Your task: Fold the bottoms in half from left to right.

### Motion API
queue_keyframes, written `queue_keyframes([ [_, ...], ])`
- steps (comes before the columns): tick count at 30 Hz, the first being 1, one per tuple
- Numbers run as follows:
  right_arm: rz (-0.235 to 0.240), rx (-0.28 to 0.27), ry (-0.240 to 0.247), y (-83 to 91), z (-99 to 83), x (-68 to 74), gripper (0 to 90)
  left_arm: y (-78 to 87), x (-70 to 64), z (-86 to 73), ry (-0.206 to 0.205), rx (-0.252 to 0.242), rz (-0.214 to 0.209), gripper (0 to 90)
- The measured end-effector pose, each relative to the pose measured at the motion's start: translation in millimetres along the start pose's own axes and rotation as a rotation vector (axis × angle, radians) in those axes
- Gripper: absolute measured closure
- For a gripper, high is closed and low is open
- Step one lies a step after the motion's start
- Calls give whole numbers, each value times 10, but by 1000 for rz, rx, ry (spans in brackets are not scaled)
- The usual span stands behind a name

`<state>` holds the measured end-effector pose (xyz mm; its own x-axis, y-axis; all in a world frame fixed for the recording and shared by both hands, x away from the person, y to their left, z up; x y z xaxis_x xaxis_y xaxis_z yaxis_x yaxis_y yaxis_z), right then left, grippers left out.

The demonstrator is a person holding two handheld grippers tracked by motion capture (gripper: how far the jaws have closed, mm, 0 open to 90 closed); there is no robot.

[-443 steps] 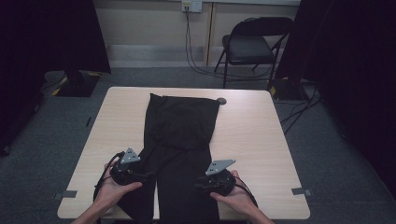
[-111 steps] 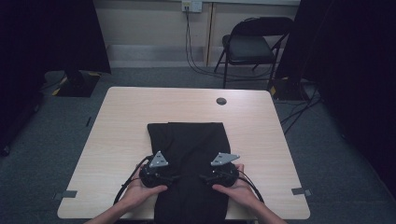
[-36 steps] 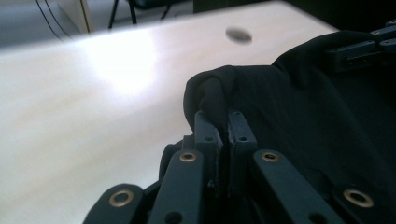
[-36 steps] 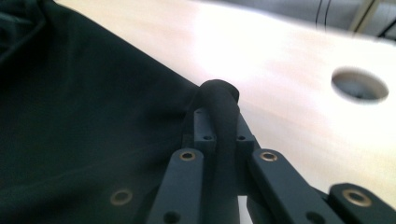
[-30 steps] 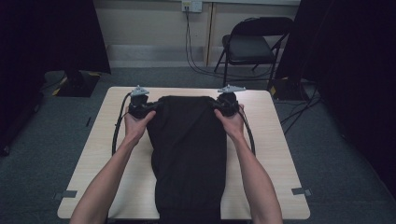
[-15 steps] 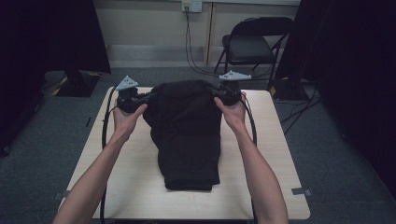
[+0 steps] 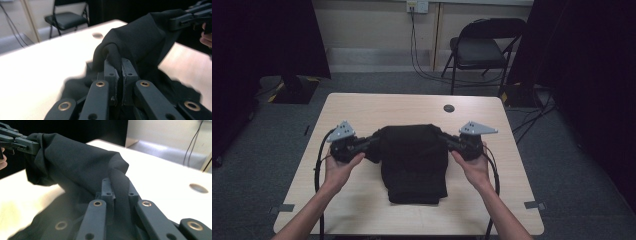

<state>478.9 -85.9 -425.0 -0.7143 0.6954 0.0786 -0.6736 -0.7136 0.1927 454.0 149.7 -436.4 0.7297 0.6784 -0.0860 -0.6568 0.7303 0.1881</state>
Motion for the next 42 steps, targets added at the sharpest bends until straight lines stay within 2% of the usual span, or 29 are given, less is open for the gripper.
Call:
queue_keyframes([
  [2,11,32,3,67,-214,75,809,60,-60,-191,-11,39,-1,855],
  [3,14,57,-2,91,-335,104,800,83,-113,-276,11,57,-29,854],
  [5,20,118,11,155,-583,162,777,137,-188,-384,-12,102,-53,849],
  [7,23,147,10,229,-728,194,759,204,-249,-460,-26,124,-69,846],
  [9,40,163,5,322,-832,238,718,280,-308,-514,-11,130,-91,832],
  [12,48,182,22,450,-897,296,594,376,-384,-548,-6,130,-112,776],
  [14,57,165,1,546,-884,334,525,437,-464,-487,8,99,-150,663],
  [16,57,153,3,608,-846,353,517,466,-506,-426,-6,82,-165,614],
  [17,59,128,-6,629,-767,362,521,465,-508,-406,0,77,-169,566],
  [19,54,122,3,619,-737,359,536,407,-466,-369,11,68,-155,566],
  [20,47,120,21,574,-702,354,556,346,-429,-387,-4,88,-138,566],
  [22,45,143,33,417,-700,354,611,139,-348,-532,-25,190,-98,579],
  [23,40,163,41,322,-715,349,625,46,-303,-603,-22,224,-69,591],
  [24,29,187,55,222,-739,332,629,-48,-292,-665,14,250,-76,595],
  [25,13,201,81,123,-755,299,646,-108,-277,-696,25,260,-78,590],
  [26,9,206,81,54,-765,269,656,-176,-225,-697,-4,249,-48,590],
  [27,7,210,55,-31,-774,220,666,-230,-160,-667,-29,233,-19,580],
  [28,-23,209,50,-101,-773,138,688,-267,-118,-636,-10,218,-13,555],
  [29,-43,205,52,-149,-771,73,705,-349,-32,-580,46,192,-7,537],
  [30,-80,207,32,-249,-792,-78,705,-399,3,-582,51,205,-11,524],
  [33,-131,242,18,-366,-911,-277,622,-530,80,-650,63,237,-15,490],
  [35,-142,261,8,-407,-987,-343,568,-612,103,-752,111,267,-21,484],
  [36,-154,278,0,-438,-1054,-386,520,-623,115,-802,106,285,-6,540],
  [37,-140,280,-13,-457,-1086,-380,525,-619,99,-834,102,290,-20,692],
  [38,-120,284,-13,-476,-1111,-368,573,-610,77,-838,101,281,-35,802],
  [39,-127,293,-2,-484,-1127,-374,658,-592,48,-837,101,277,-54,879],
  [41,-127,278,13,-490,-1113,-373,834,-527,22,-774,96,258,-59,890],
  [42,-136,257,16,-478,-1075,-381,898,-482,9,-723,108,242,-64,891],
])
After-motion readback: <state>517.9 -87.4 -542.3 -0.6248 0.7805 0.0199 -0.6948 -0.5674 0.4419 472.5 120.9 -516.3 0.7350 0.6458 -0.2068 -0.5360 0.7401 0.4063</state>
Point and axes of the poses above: each handheld gripper's, and its own axes: y roughly backward along the jaws, z roughly out of its top, x roughly to its left, the point moved 10 cm from there along -y, roughly forward along the jaws, and after that the axes turned 11 degrees about -x, right-handed, at the moved point
